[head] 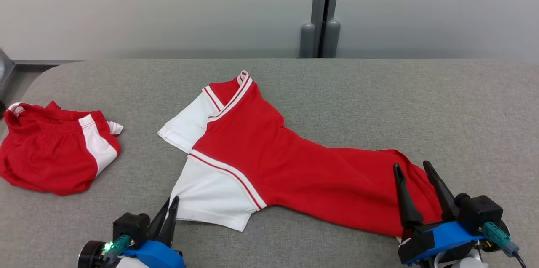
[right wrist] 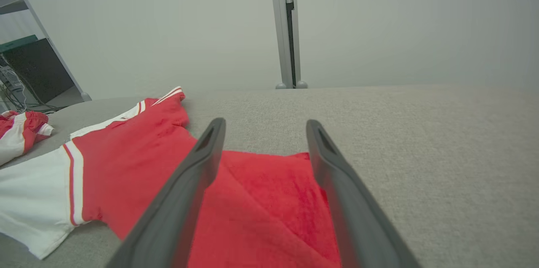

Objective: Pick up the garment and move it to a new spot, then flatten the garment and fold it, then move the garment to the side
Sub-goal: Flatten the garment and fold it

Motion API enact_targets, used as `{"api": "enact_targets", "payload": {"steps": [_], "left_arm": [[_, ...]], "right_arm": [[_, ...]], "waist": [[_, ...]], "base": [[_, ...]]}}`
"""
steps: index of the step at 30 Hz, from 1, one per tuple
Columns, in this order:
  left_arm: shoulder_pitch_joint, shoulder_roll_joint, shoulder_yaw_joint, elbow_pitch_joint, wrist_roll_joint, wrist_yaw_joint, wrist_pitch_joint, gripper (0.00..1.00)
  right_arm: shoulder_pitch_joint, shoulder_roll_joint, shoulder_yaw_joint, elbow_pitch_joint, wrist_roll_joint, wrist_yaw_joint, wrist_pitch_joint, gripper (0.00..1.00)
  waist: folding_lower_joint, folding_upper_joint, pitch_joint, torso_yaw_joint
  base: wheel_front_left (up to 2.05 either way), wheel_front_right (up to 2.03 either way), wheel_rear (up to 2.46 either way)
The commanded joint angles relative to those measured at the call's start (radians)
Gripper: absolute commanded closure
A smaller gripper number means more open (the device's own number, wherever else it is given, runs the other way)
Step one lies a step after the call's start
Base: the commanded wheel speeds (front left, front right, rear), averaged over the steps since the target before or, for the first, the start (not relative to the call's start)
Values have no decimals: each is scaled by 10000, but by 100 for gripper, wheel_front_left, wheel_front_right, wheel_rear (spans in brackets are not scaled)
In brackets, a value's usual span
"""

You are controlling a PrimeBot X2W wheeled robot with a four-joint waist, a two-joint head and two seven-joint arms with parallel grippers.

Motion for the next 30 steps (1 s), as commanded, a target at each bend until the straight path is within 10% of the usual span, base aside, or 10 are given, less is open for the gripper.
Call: {"api": "enact_targets", "payload": {"steps": [1, 15, 16, 17, 30], "left_arm": [[141, 103, 160, -247, -105, 141, 31, 100], [2375, 759, 1132, -2421, -889, 1332, 690, 100], [2400, 713, 1104, -2479, -871, 1387, 652, 62], [2408, 658, 1109, -2492, -905, 1398, 576, 0], [1434, 52, 1798, -2481, -26, 1231, -688, 0]], "right_arm": [[52, -31, -11, 17, 6, 1, -35, 0], [56, -29, -177, 302, -79, 3, -37, 0], [30, -29, -183, 327, -80, 1, -37, 0], [-6, -31, -184, 346, -84, 1, -37, 0], [-86, -29, -290, 523, -177, 1, -36, 0]], "waist": [[1, 1, -4, 102], [1, 1, 73, 616], [1, 1, 74, 618], [1, 1, 69, 614], [1, 1, -267, 123]], "base": [[0, 0, 0], [0, 0, 0], [0, 0, 0], [0, 0, 0], [0, 0, 0]]}}
